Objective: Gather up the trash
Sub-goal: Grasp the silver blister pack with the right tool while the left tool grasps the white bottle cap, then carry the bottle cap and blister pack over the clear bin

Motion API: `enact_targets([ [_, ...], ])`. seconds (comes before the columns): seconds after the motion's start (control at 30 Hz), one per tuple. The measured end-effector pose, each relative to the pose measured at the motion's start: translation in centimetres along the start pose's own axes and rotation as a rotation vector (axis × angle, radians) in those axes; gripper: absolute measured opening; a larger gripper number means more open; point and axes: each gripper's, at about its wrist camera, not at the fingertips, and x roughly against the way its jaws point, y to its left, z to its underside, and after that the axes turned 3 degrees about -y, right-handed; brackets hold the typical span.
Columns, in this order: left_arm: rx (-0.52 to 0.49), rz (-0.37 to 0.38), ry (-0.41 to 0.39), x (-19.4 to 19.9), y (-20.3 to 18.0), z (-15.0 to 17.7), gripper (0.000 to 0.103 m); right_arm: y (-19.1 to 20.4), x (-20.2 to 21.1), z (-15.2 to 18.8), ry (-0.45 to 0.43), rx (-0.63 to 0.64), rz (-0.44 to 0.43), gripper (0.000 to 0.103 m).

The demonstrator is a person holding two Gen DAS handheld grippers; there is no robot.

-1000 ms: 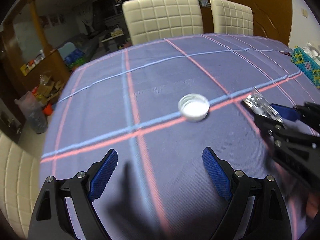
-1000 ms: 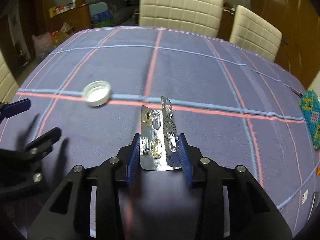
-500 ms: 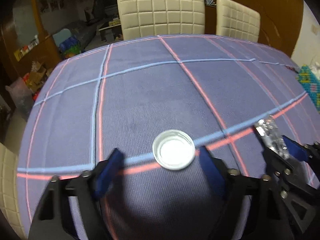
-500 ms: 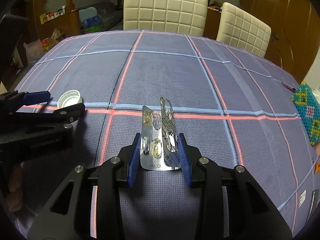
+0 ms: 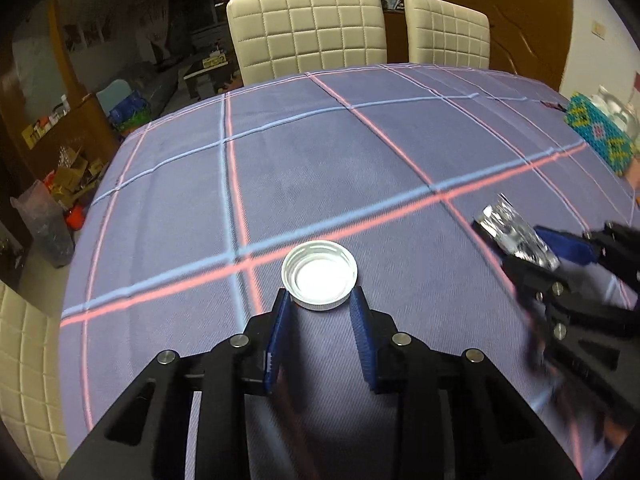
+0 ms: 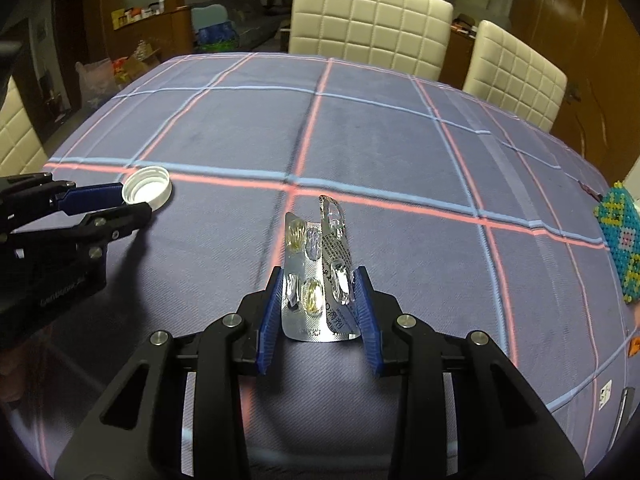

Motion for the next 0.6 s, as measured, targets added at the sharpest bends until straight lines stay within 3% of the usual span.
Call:
enact_targets([
  [0.6,-0.057,-0.029,-0.075,6.7,1.7,6.3,0.03,7.2,4.2,1.8,-0.019,0.163,-0.119,0.036],
])
